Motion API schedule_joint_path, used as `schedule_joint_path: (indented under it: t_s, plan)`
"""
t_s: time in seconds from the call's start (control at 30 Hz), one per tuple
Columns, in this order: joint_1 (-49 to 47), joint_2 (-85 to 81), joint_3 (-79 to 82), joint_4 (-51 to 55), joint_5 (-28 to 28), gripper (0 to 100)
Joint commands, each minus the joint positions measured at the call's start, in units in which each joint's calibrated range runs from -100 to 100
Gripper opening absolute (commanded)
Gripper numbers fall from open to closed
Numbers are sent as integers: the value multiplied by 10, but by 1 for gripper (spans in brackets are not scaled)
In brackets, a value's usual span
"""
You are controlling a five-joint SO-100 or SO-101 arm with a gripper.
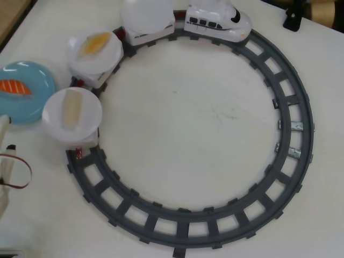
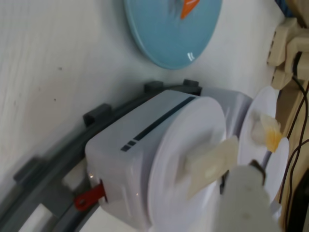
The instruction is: Pick up the sushi from the Shinkansen and put it on the blue dish
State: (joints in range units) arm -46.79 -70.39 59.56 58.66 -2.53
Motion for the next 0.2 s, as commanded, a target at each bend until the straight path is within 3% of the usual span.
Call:
schedule_joint_path:
  t_s: [0.0,0.17]
  plan:
    - [-25,-8,-2,-1,1,23]
    - [-30,-7,-2,-1,2,23]
